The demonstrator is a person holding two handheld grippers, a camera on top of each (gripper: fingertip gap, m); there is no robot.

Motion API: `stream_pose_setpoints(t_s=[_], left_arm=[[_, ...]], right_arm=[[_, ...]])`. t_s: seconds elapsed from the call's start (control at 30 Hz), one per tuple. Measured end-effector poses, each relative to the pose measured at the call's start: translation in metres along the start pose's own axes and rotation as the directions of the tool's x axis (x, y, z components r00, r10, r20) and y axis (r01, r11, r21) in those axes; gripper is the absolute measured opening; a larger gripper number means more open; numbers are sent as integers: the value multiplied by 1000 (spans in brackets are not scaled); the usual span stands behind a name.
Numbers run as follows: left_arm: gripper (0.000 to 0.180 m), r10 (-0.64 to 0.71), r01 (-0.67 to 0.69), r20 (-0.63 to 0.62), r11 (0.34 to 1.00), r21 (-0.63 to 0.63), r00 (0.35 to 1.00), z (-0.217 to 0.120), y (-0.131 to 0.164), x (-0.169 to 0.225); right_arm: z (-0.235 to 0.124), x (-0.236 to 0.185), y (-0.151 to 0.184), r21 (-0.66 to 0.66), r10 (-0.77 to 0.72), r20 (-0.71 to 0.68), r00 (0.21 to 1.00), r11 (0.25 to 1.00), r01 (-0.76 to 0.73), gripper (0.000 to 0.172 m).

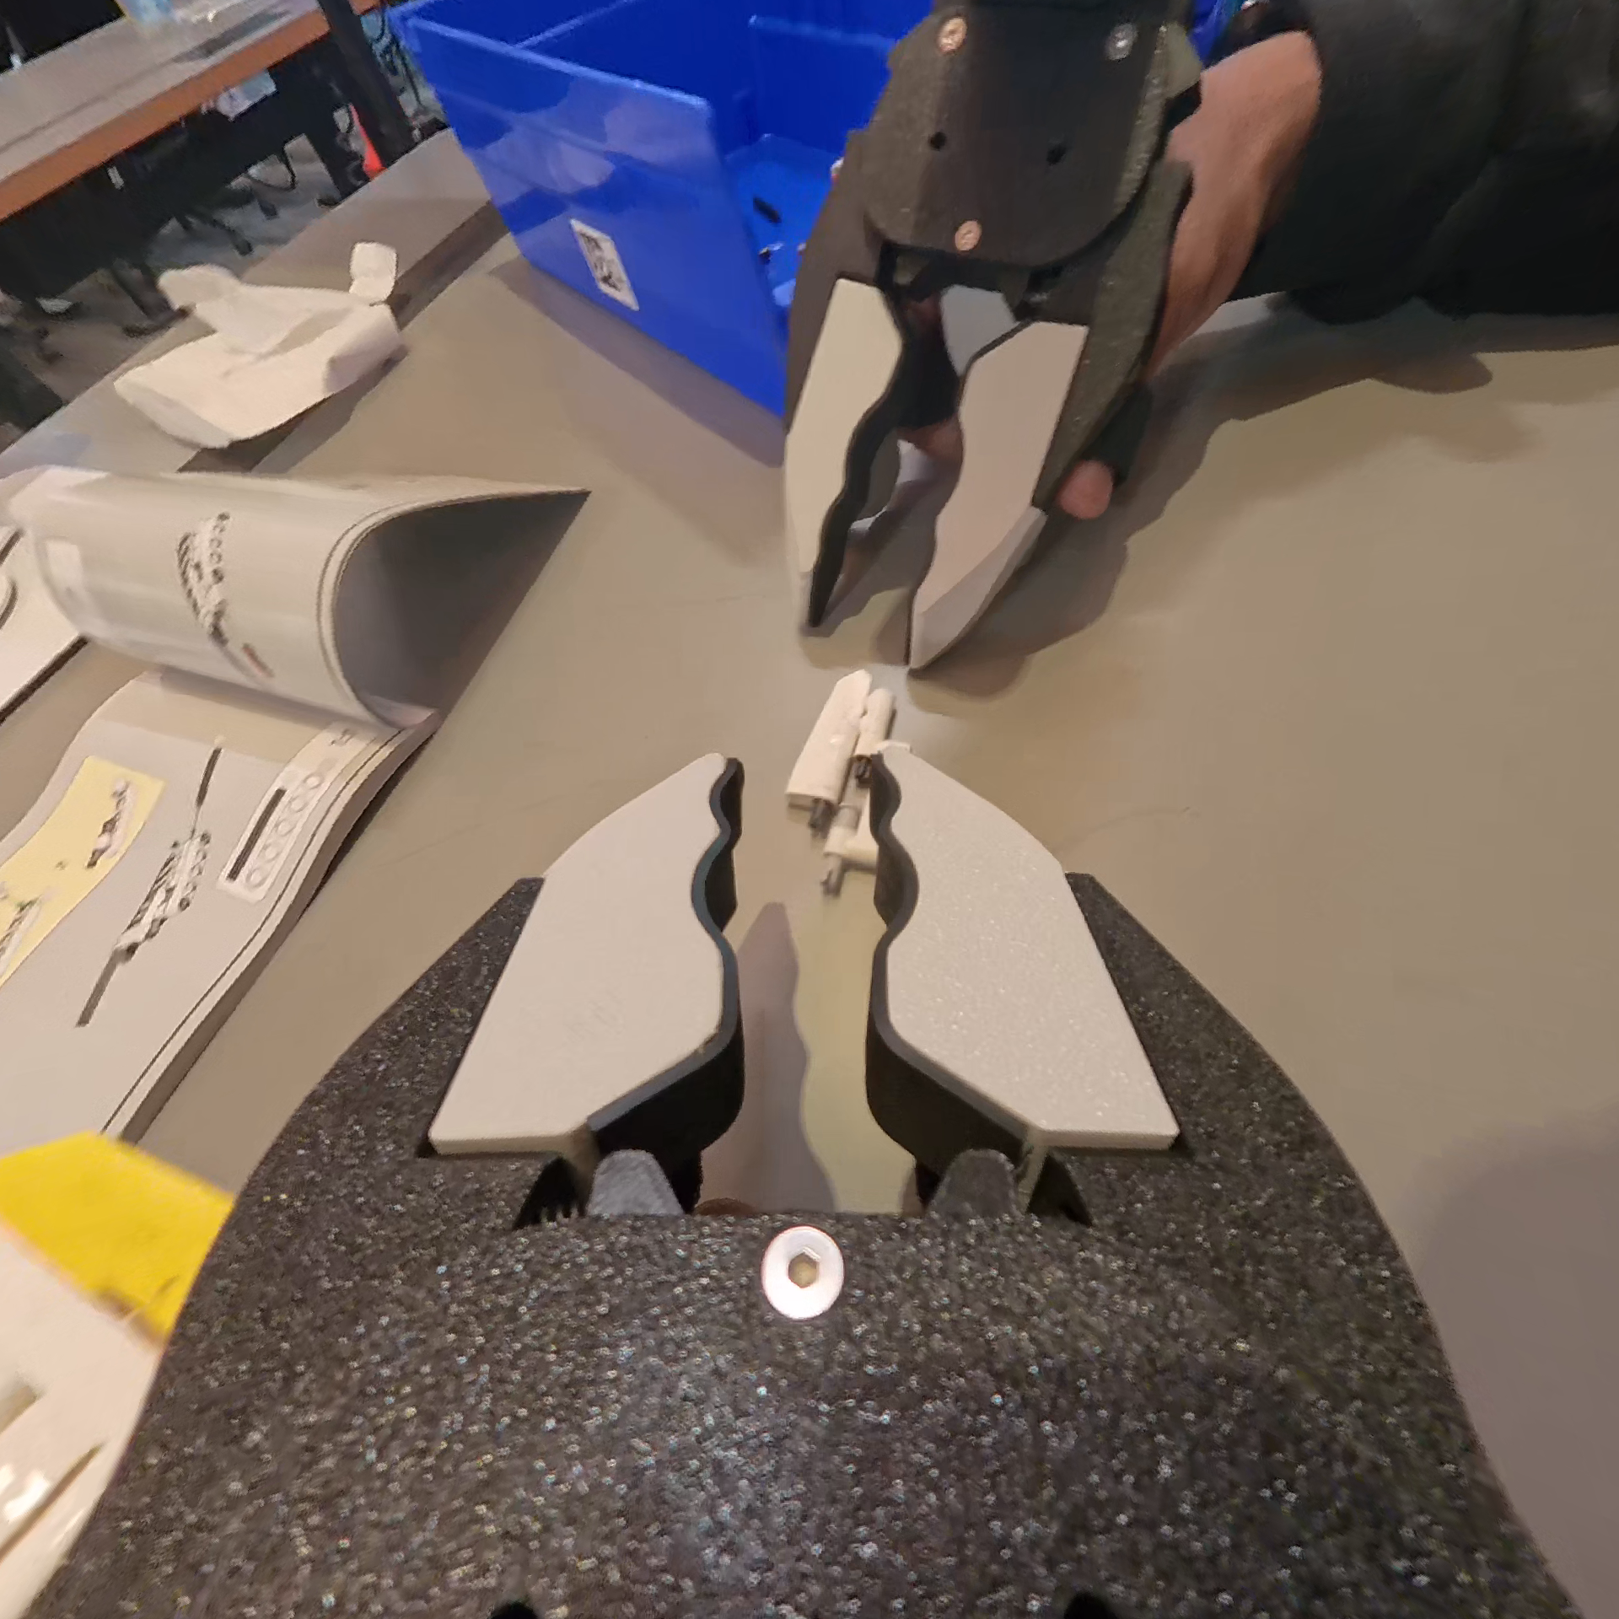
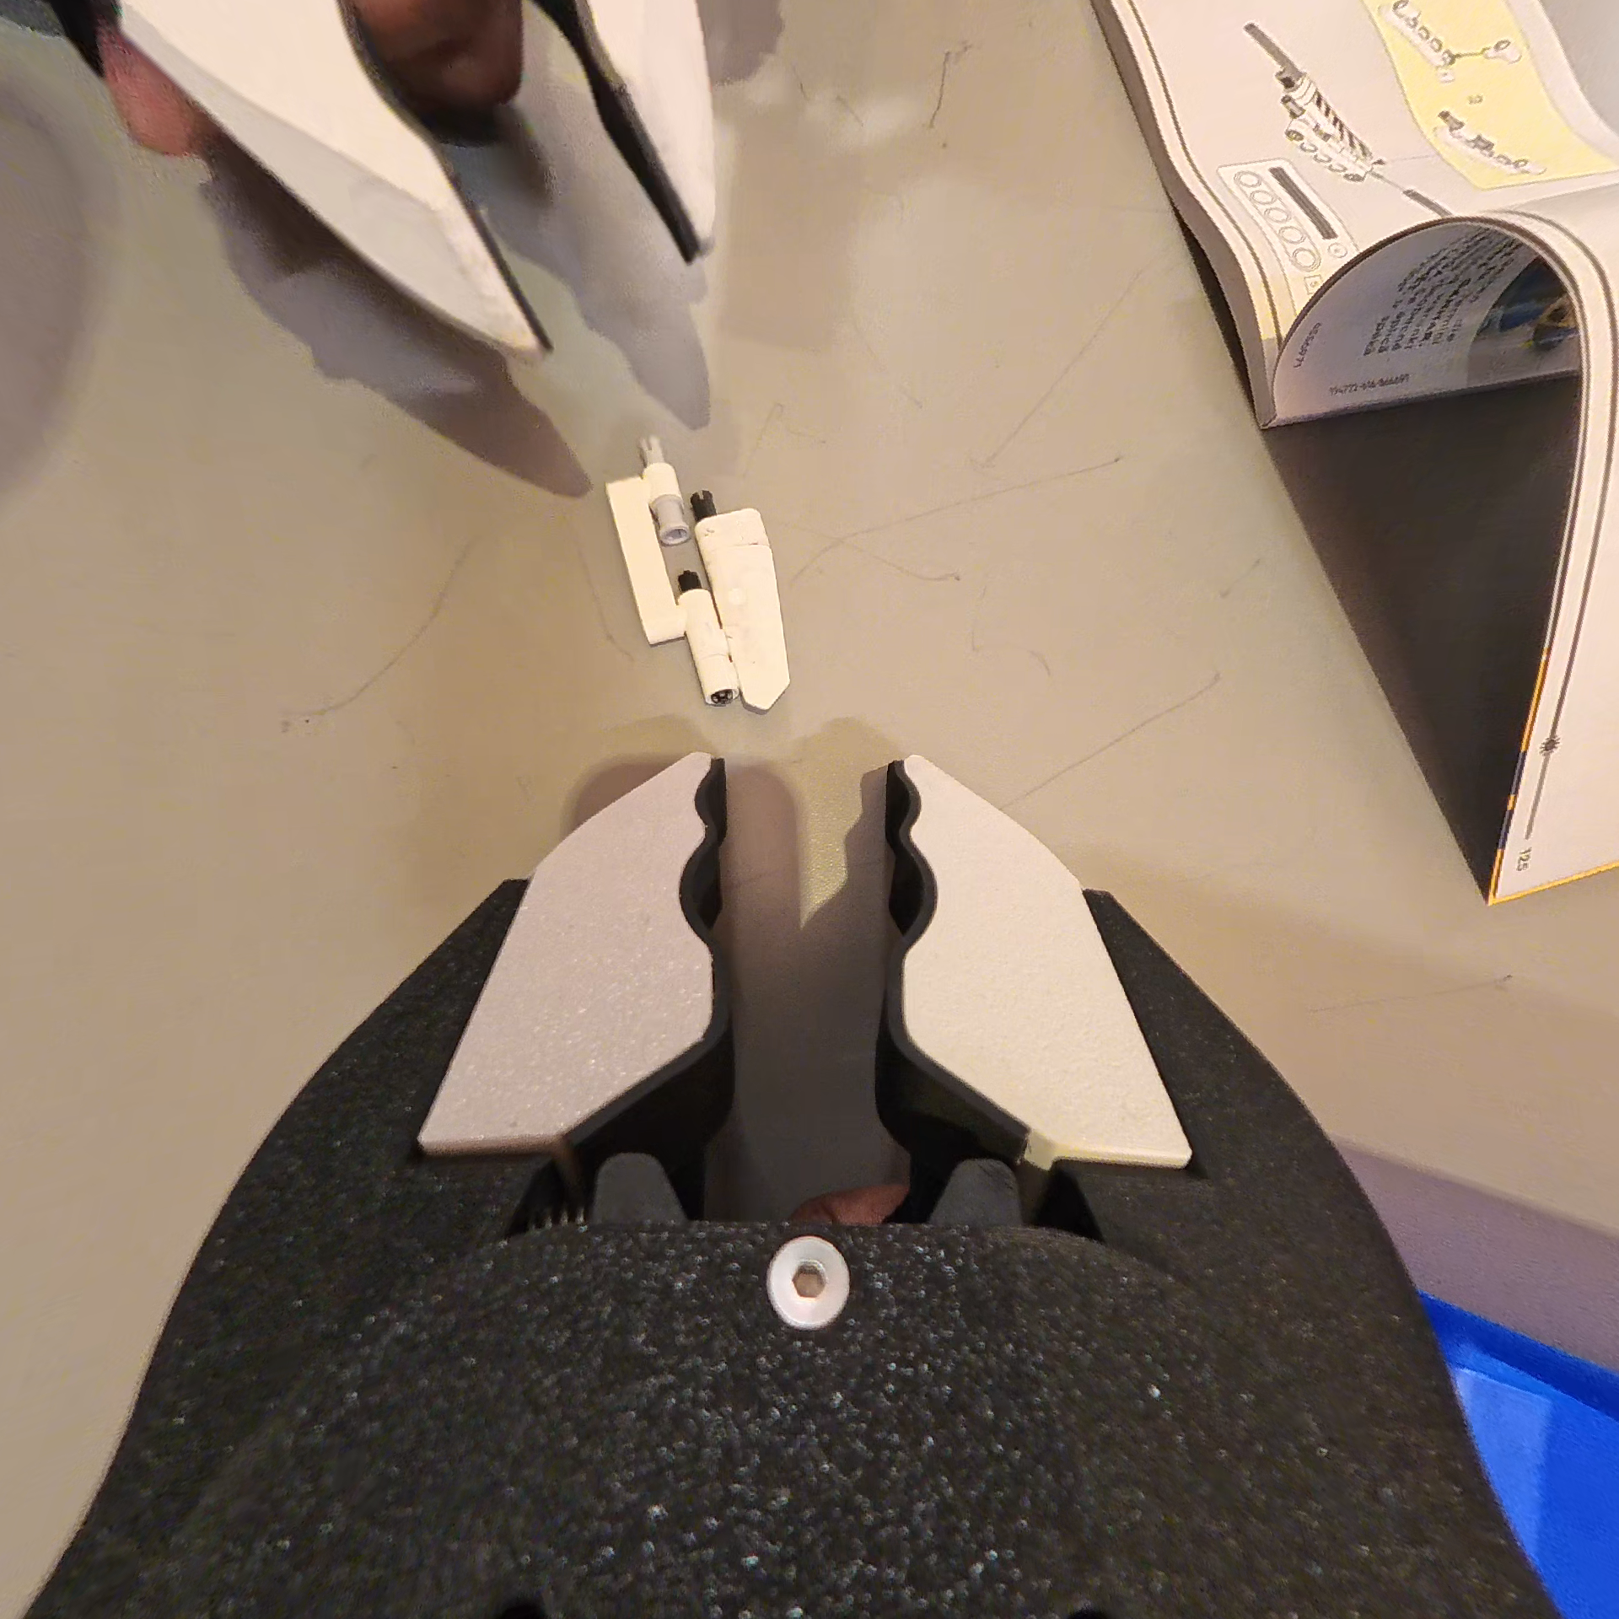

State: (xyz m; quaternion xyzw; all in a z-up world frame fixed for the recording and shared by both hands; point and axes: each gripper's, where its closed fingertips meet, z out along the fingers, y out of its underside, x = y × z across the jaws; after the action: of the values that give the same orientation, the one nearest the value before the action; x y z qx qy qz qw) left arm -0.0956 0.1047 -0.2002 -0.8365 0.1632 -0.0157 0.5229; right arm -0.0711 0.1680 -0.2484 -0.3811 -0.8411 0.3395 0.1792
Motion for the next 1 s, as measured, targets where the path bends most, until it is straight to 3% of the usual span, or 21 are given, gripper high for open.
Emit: stream_pose_setpoints(t_s=[0.77,1.0], left_arm=[[28,62,-74,-64,976,-206,996,14,31,15],[27,11,-34,-86,964,-263,996,20,36,17]], right_arm=[[6,-5,-8,2,-64,-3,998,998,64,35],[14,-10,-16,2,-84,37,996,996,84,34]])
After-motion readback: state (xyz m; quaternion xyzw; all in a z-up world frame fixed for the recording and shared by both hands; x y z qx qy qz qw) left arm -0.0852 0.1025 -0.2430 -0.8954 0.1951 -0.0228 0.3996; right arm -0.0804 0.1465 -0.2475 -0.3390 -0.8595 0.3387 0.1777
